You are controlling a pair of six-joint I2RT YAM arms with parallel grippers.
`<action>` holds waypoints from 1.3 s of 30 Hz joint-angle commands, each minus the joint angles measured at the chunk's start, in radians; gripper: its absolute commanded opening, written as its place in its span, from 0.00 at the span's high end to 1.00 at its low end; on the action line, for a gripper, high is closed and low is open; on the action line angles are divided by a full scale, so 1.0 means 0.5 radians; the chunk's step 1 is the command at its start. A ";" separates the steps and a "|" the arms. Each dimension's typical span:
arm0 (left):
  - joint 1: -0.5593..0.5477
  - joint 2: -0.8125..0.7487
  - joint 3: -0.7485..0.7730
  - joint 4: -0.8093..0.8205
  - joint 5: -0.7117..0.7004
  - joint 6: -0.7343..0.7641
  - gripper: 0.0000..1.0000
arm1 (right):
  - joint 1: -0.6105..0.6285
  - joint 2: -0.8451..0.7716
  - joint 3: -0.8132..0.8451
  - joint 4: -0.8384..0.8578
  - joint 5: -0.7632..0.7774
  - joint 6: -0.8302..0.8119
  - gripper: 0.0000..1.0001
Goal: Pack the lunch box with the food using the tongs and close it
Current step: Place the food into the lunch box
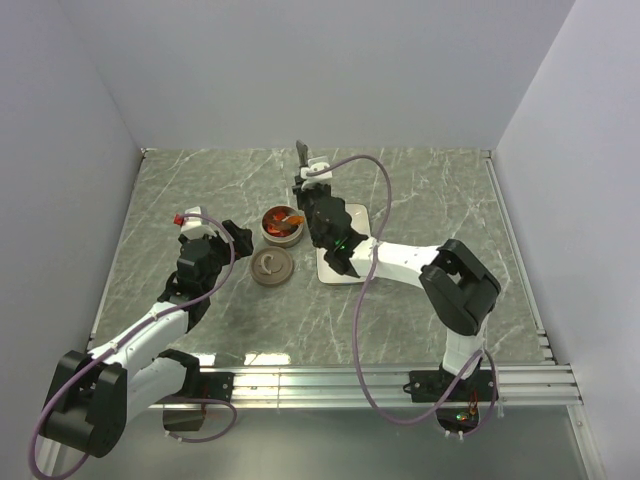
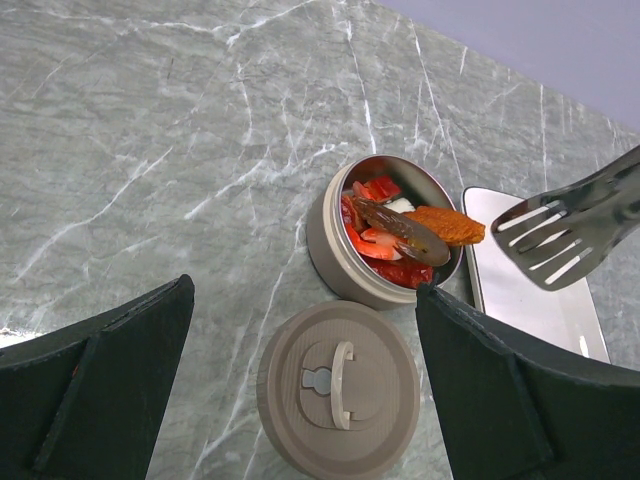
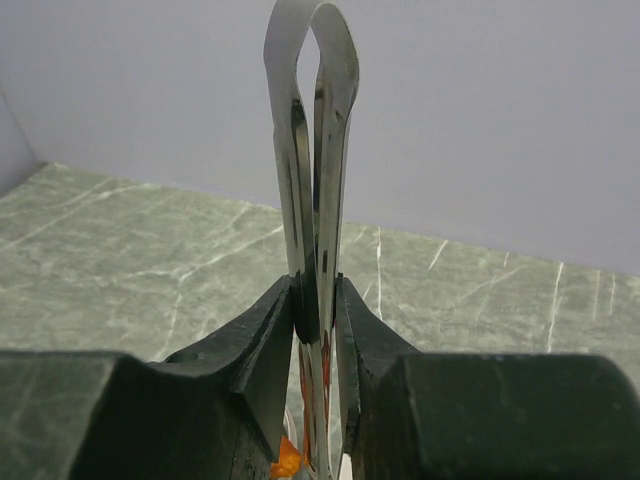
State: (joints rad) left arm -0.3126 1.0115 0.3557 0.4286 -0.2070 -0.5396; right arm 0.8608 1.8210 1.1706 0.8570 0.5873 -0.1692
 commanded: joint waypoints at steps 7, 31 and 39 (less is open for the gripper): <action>0.009 -0.026 0.010 0.085 0.012 -0.004 0.01 | 0.064 0.110 0.107 0.032 0.037 0.013 0.74; 0.012 -0.026 0.006 0.091 0.030 -0.004 0.01 | 0.141 0.193 0.276 -0.024 0.212 -0.177 0.74; 0.012 -0.026 0.003 0.091 0.024 -0.004 0.01 | 0.138 -0.025 0.003 0.182 0.390 -0.337 0.74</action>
State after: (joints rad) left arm -0.3107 1.0115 0.3557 0.4290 -0.2066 -0.5396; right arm 0.9253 1.9022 1.1923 0.8391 0.7261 -0.2962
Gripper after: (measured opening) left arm 0.995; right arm 0.260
